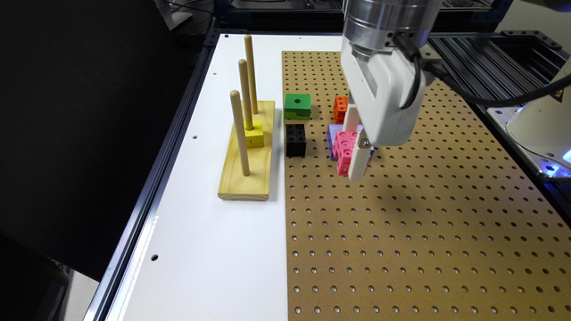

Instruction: Pick up pink block.

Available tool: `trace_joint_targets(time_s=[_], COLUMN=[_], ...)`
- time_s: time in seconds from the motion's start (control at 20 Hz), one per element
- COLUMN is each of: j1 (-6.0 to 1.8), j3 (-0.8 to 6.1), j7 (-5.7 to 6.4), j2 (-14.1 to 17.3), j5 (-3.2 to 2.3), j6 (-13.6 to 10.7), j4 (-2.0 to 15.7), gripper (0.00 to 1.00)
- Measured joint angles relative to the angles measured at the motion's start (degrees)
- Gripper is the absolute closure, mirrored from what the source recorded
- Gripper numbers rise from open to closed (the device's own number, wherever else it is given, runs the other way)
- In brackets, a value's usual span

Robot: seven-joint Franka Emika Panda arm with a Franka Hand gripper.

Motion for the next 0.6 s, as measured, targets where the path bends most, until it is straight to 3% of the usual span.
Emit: trace_joint_targets(time_s=[0.15,0.4,0.6], j1=[-0.01,0.0,-0.01], j3=[0.01,0.45,0.5], j7=[0.04,0.05,0.05], j2=[-1.9,-8.0,-10.2], j5=[0.04,0.86,0.95], j6=[-1.4,-7.3,-9.1], j4=[0.14,0.16,0.5], gripper=[1.0,1.0,1.0])
